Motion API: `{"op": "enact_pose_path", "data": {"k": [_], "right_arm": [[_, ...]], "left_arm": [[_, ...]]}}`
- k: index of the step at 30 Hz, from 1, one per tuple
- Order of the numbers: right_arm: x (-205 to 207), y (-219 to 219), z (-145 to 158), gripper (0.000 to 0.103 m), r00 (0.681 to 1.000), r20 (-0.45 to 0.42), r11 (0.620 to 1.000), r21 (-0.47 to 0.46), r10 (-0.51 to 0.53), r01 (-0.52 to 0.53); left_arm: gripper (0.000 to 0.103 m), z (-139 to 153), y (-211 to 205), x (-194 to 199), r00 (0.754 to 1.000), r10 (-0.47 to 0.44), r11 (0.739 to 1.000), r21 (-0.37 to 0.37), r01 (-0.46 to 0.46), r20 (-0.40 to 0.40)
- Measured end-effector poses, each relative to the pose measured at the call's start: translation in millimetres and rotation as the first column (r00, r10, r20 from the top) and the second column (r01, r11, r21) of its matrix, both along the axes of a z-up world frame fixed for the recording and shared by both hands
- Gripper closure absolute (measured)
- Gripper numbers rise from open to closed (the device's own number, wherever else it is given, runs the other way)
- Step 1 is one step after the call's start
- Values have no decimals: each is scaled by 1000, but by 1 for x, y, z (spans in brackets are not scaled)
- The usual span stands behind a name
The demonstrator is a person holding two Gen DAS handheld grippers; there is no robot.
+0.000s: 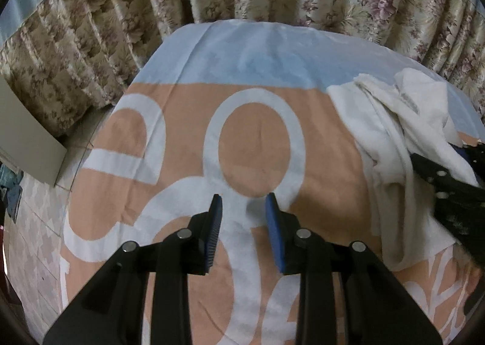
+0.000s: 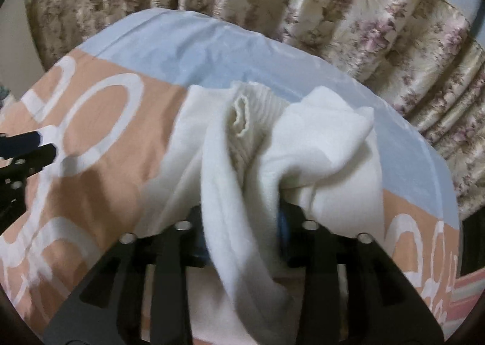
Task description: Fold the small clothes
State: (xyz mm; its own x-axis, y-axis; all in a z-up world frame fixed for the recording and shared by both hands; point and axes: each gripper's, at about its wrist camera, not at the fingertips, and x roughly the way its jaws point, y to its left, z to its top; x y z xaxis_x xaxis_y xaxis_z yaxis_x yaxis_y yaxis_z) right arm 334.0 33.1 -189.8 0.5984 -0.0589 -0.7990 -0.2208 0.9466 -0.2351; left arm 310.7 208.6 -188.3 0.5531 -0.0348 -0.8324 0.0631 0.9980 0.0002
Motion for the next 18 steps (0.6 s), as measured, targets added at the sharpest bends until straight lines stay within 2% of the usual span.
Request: {"op": "enact_pose_path", "data": {"k": [3, 6, 7, 9, 11, 14, 18], "right_arm": [[-7, -14, 22, 58, 999, -27, 989, 144, 36, -31], [-16, -51, 58, 44, 998, -19, 932, 359, 66, -55], [-17, -60, 64, 41, 998, -14, 919, 390, 60, -50], [-18, -83, 76, 39, 999, 1, 909, 417, 32, -29], [-17, -109, 79, 39, 1000, 15, 920, 392, -26, 18], [-15, -139, 64, 39, 996, -35, 907, 411, -86, 93], [-21, -154, 40, 40, 991, -85, 905, 406, -99, 125]], "left_arm": [[73, 9, -4, -4, 1000, -14, 1000, -17, 14, 18], [72, 20, -15, -6, 998, -39, 999, -24, 40, 43], [72, 23, -20, -5, 998, -49, 998, -34, 50, 46], [69, 29, -31, -3, 996, -71, 996, -52, 73, 52], [62, 34, -45, 0, 994, -90, 994, -55, 93, 64], [61, 38, -63, 6, 990, -126, 989, -66, 130, 67], [61, 42, -95, 11, 981, -180, 982, -50, 184, 73]]}}
